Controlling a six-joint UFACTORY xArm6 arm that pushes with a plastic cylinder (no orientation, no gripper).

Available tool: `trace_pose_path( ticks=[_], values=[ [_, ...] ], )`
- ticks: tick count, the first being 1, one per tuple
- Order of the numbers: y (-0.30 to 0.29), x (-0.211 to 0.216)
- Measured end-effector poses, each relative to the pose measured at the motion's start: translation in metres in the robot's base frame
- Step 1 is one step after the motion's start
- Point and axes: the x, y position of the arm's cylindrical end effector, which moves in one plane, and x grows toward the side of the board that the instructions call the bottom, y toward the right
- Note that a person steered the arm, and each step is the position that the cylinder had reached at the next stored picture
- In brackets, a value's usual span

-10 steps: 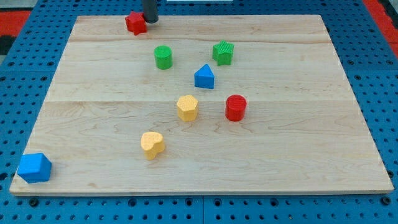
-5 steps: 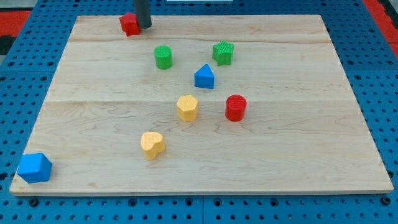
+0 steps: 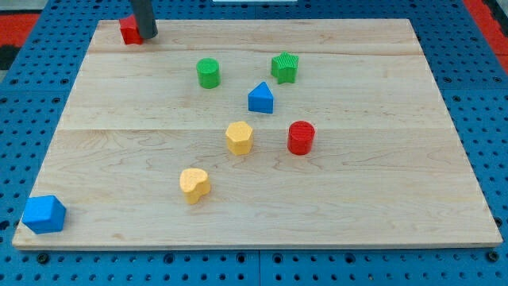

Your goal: Move the red star towards the top left corner

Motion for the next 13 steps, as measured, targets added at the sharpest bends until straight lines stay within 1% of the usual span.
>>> trace_pose_path(
  ticks=[2,4,6,8,10,13],
  values=[
    [-0.041,0.0],
    [-0.051,0.022],
    [-0.109,0.025],
    [-0.108,0.026],
    [-0.108,0.012],
    [-0.1,0.009]
  ],
)
